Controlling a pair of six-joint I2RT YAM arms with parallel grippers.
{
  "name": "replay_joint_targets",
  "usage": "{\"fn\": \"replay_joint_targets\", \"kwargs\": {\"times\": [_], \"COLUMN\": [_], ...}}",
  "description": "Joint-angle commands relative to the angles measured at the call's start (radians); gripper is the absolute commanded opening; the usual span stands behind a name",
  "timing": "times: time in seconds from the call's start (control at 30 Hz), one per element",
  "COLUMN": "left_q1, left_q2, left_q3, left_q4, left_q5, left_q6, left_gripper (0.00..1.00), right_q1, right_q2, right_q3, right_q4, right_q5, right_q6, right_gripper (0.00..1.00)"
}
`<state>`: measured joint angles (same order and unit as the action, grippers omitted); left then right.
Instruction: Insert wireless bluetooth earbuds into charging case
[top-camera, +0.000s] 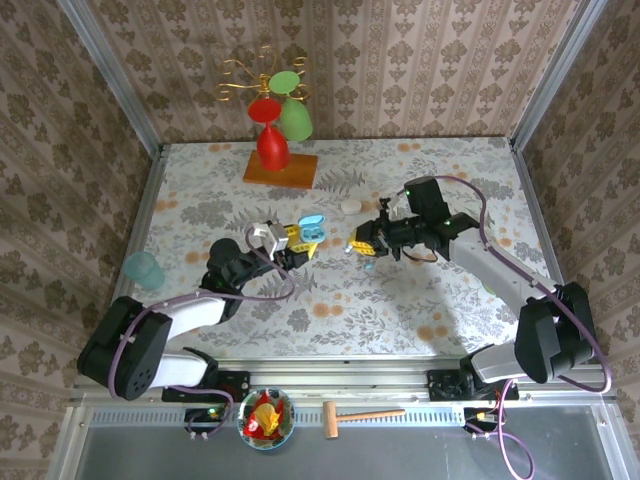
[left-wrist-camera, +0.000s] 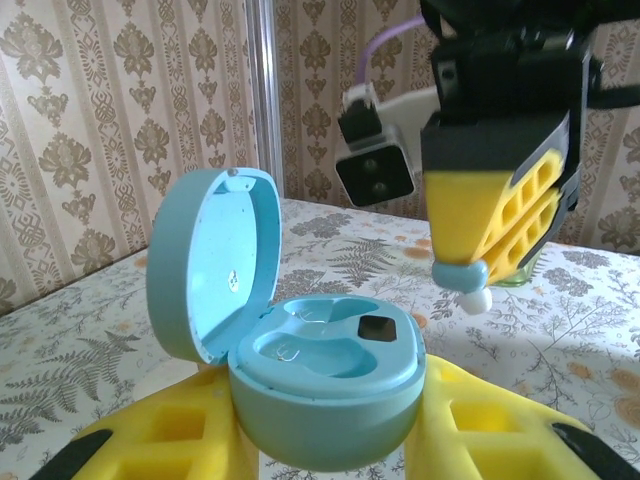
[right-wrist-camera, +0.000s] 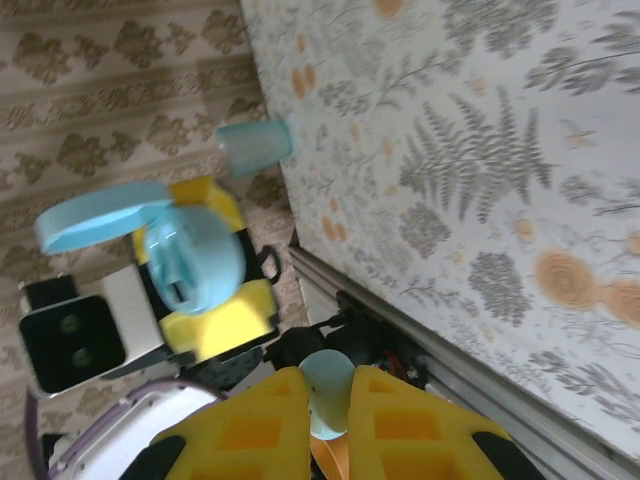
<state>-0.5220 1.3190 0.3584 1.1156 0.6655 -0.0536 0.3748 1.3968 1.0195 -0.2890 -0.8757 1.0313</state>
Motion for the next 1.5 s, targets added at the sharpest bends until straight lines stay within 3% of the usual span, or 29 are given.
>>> {"fn": "replay_joint_targets", "kwargs": {"times": [0.0, 0.6, 0.9, 1.47], "left_q1": [-0.017, -0.127, -0.148, -0.153], "left_q2": [0.017, 0.085, 0.085, 0.083], "left_q3": [0.008, 0.090, 0.112, 0.124], "left_q4": [0.066, -0.032, -0.046, -0.040], "left_q5": [-0.010, -0.137, -0.138, -0.158], "left_q6": [0.049, 0.145, 0.144, 0.120], "left_gripper": [0.32, 0.32, 0.32, 0.32], "right_q1": [0.029, 0.104, 0.105, 0.111], "right_q2": [-0.032, 0.075, 0.091, 0.075], "right_q3": [0.049, 0.137, 0.109, 0.126], "right_q4": [0.078, 0.132, 0.172, -0.014], "right_q5": [-0.008, 0.029, 0.038, 0.116], "right_q6": [0.059, 0.066, 0.081, -0.053], "right_gripper": [0.10, 0.11, 0.11, 0.12]}}
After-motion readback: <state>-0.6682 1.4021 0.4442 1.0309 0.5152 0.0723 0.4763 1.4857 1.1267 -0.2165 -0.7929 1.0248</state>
